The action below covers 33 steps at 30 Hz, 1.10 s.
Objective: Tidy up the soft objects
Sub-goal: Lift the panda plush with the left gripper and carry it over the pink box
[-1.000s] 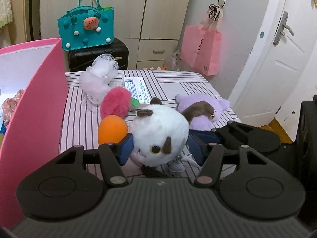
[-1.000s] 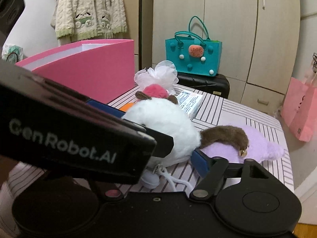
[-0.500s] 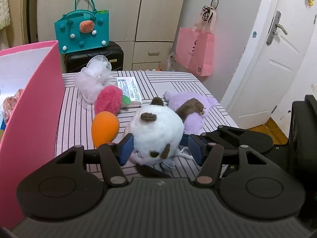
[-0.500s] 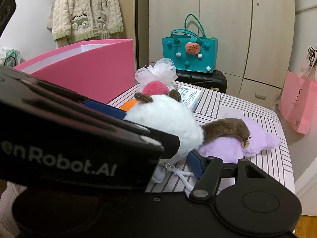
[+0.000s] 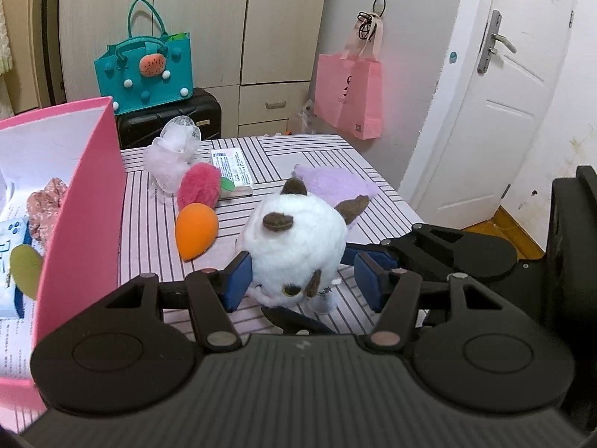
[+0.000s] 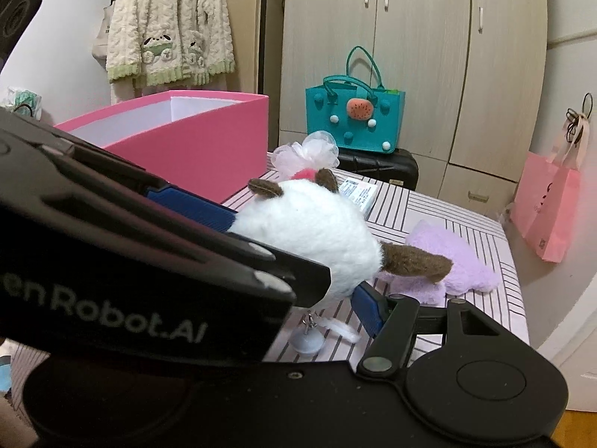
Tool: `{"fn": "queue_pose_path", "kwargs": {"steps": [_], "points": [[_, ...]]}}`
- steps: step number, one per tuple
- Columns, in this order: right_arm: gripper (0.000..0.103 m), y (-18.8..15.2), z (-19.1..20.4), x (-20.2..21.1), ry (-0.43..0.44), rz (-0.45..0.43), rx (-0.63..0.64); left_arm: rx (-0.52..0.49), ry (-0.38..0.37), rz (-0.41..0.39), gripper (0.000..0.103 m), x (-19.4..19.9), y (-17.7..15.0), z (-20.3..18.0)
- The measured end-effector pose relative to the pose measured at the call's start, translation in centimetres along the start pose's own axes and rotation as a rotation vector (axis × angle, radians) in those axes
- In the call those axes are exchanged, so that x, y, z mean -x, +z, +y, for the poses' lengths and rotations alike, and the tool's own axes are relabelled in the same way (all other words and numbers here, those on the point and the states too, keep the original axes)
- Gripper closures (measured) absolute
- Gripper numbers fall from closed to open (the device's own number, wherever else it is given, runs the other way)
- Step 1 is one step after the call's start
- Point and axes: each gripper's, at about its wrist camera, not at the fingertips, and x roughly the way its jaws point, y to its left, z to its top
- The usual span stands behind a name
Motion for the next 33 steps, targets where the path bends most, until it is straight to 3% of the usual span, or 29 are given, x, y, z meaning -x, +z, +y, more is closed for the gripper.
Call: {"fn": "queue_pose_path", "kwargs": {"steps": [5,9,17,23,33], "points": [[0.033,0.0,1.4,2.0,-0.016,-0.010,0.019,-0.018,-0.002,-0.003,0.048,1.8,-0.5,-0.4],[0.034,-0.1,2.8,3.5,-0.023,-0.016,0.048,-0.059,0.041,0.006,0.050,3.4,-1.1,-1.1],[0.034,0.0,5.3,6.2,-0.036,-0.037,0.082,-0.086,0.014,-0.005,0.050,7.1,-2.1,-1.2],[0.034,0.2,7.8,8.3,-0.064,-0.034,0.105,-0.110,-0.016,0.049,0.050,9.6,-2.1,-0.7],[0.034,3.4,11.8,10.9,-0.038,-0.072,0.160,-0.139,-0.022,0.025,0.050,15.6,-1.6,1.6]]}}
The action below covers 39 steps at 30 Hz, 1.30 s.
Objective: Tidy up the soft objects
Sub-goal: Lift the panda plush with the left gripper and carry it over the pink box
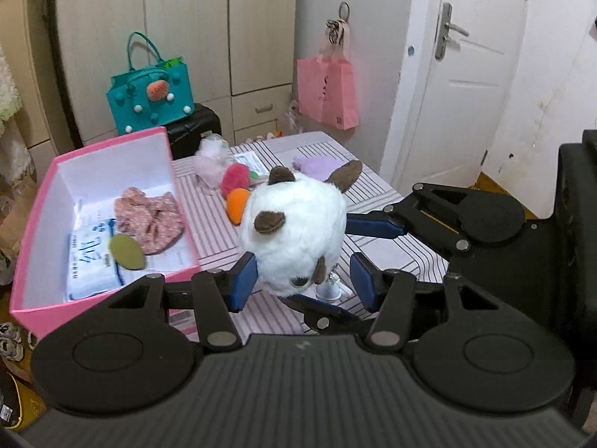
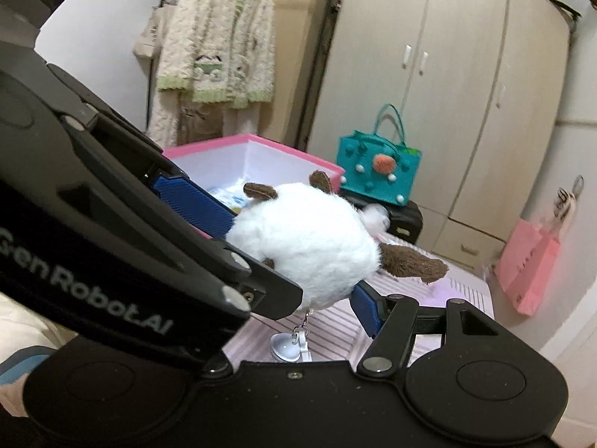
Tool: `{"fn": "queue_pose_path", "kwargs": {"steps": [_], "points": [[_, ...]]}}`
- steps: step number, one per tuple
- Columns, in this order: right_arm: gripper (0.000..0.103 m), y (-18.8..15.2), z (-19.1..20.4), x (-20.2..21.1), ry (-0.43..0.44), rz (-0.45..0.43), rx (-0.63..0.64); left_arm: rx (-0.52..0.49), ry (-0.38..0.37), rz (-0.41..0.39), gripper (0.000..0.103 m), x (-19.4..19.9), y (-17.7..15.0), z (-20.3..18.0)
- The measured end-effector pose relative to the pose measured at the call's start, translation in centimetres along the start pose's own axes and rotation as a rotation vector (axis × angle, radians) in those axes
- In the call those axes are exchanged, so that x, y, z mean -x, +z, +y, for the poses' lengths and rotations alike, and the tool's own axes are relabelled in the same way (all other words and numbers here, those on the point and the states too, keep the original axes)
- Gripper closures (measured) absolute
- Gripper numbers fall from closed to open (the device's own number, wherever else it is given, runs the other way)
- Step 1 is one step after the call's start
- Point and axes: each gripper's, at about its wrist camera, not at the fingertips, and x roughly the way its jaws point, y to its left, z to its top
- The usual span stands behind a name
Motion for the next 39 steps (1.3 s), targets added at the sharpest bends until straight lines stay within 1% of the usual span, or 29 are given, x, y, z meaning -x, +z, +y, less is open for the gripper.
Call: {"fn": "queue_pose_path", "kwargs": {"steps": [4,9,12,14,20,23,25,28,32,37,39], "points": [[0.034,1.8,1.1,-0.1,0.024,-0.021,0.047,0.023,0.012,-0.031,0.050,2.0,0.1,1.5],[0.034,4.6,1.4,-1.8,0.075,-0.023,0.069,0.040,0.035,-0.044,0.050,3.2,0.9,3.7],[0.034,6.5,1.5,-3.4,0.114,-0.024,0.077,0.057,0.048,-0.035,0.050,3.5,2.0,5.6],[0.034,7.8,1.3,-4.8,0.160,-0.019,0.070,0.078,0.061,-0.018,0.050,3.5,3.0,7.2],[0.034,10.4,1.5,-9.5,0.249,-0.017,0.085,0.102,0.100,0.033,0.050,2.6,5.1,12.0],[0.034,11.3,1.5,-12.4,0.332,0.030,0.069,0.167,0.107,0.050,0.050,1.7,5.1,14.7],[0.034,11.7,1.7,-14.1,0.375,0.060,0.082,0.201,0.116,0.059,0.050,1.0,4.7,16.1],[0.034,12.1,2.0,-16.7,0.445,0.131,0.102,0.240,0.133,0.094,0.051,-0.4,4.0,17.7],[0.035,12.1,2.6,-19.4,0.526,0.211,0.130,0.305,0.124,0.145,0.052,-2.0,3.3,20.0],[0.034,12.3,3.4,-21.4,0.575,0.278,0.196,0.360,0.100,0.198,0.052,-3.4,2.6,21.8],[0.034,12.4,3.6,-21.9,0.589,0.305,0.209,0.363,0.104,0.208,0.052,-3.8,2.5,22.1]]}}
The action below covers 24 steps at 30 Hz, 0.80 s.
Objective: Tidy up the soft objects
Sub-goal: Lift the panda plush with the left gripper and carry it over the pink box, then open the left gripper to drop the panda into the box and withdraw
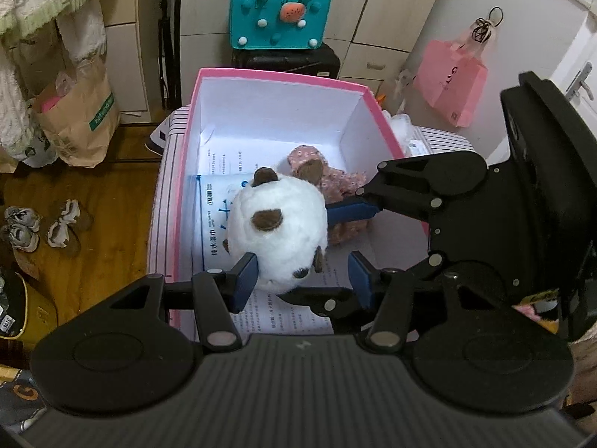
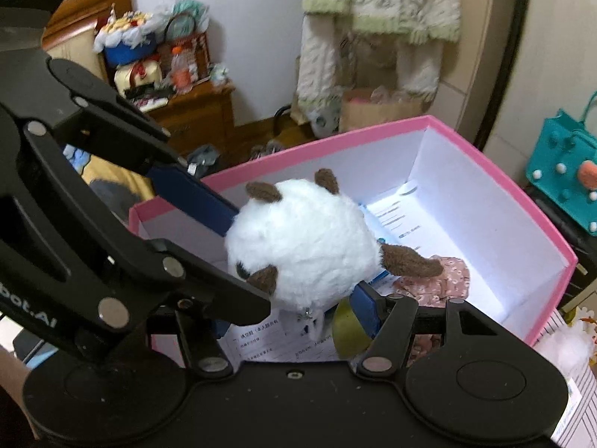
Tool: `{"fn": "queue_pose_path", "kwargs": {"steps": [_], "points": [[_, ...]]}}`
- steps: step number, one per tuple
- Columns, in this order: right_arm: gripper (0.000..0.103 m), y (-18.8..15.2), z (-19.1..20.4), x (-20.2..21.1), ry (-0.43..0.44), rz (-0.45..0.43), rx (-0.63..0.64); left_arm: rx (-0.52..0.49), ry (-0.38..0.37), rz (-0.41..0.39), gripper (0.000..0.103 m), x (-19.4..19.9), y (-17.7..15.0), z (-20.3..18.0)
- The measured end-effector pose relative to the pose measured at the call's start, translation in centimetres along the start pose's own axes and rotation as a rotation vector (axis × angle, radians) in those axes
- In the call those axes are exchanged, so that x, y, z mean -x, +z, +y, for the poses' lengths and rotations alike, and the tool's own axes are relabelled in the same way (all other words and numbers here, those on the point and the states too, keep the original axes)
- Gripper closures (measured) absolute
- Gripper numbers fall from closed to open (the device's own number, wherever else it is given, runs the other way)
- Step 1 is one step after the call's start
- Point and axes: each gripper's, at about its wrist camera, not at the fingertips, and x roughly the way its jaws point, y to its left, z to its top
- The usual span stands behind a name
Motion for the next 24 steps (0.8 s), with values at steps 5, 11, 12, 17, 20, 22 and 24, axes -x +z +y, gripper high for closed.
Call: {"fn": "queue_pose_path", "kwargs": {"steps": [5,11,12,17,20,22,24], "points": [[0.036,1.1,0.0,-1.7,0.002,0.060,0.027,0.029,0.017,0.013,0.052,-0.8,0.3,0.9],[0.037,0.6,-0.4,-0.9,-0.044,0.056,-0.003,0.029,0.018,-0.004,0.051,-1.2,0.4,1.2],[0.037,0.3,-0.6,-0.3,-0.042,0.045,-0.020,0.024,0.016,-0.014,0.051,-1.2,0.4,1.2],[0.037,-1.3,-1.0,2.8,-0.036,-0.021,-0.086,-0.002,0.012,-0.067,0.049,-0.2,-0.1,0.9],[0.037,-2.2,-1.1,4.5,-0.043,-0.052,-0.129,-0.022,0.016,-0.089,0.048,0.7,-0.2,0.5],[0.037,-2.7,-1.1,5.6,-0.041,-0.068,-0.156,-0.044,0.022,-0.099,0.048,1.3,-0.3,0.1],[0.037,-3.1,-0.9,6.4,-0.045,-0.081,-0.175,-0.058,0.027,-0.107,0.047,2.0,-0.6,-0.4]]}}
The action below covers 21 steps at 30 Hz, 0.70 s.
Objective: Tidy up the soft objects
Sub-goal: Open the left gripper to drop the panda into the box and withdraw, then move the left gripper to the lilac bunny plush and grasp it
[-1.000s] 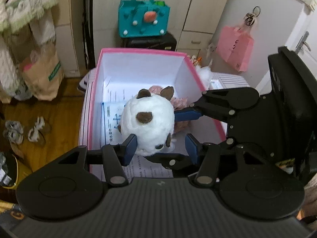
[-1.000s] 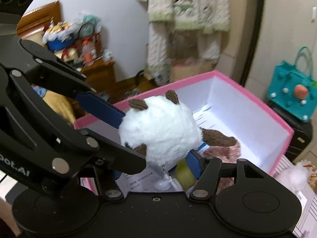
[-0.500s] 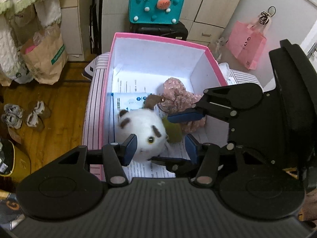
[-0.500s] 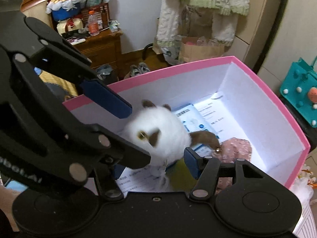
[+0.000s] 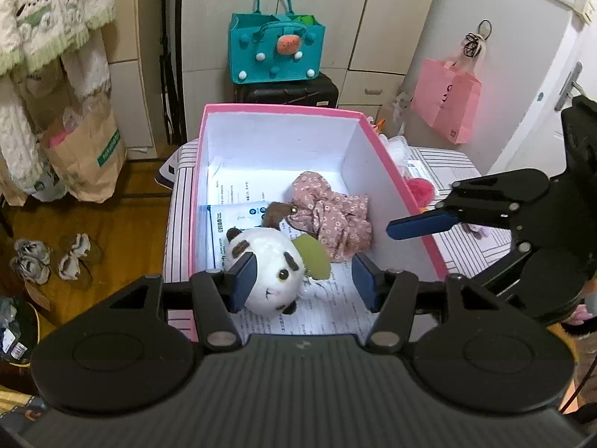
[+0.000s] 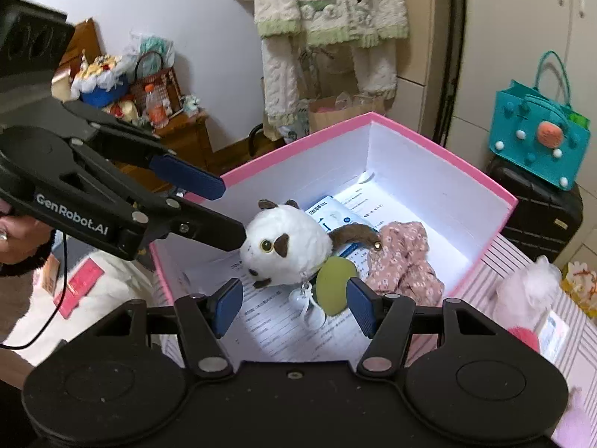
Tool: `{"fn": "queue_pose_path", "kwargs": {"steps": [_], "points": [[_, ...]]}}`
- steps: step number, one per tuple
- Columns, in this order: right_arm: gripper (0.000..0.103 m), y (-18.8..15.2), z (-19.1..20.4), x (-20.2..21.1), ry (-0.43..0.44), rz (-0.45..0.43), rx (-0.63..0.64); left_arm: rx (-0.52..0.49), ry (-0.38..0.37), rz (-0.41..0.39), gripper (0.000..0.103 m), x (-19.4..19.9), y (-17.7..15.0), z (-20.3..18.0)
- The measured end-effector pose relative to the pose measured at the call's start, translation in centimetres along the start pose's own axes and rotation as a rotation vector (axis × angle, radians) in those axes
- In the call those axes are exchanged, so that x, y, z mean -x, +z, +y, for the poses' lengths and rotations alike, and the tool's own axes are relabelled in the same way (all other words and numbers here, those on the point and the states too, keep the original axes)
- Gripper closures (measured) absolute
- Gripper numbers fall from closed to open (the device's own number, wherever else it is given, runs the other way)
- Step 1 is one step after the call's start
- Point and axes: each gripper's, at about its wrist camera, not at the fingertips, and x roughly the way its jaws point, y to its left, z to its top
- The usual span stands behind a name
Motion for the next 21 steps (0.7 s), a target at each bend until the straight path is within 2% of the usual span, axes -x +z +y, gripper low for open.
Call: {"fn": "queue_pose_path", "kwargs": {"steps": [7,11,16,21], "points": [[0.036,-1.3,1.5,3.4,-0.038,-0.024,-0.024,-0.035,0.006,0.036,0.042,2.1,-0.4,-1.6],[0.035,-2.2,2.7,5.8,-0.048,-0.054,-0.018,-0.070,0.044,0.025,0.039,3.7,-0.9,-2.8],[0.035,-3.3,3.8,8.6,-0.064,-0.072,-0.016,-0.109,0.046,0.017,0.032,6.0,-1.8,-4.7],[0.034,-4.6,4.9,11.3,-0.075,-0.090,-0.006,-0.132,0.072,0.012,0.029,7.9,-2.6,-6.2]]}}
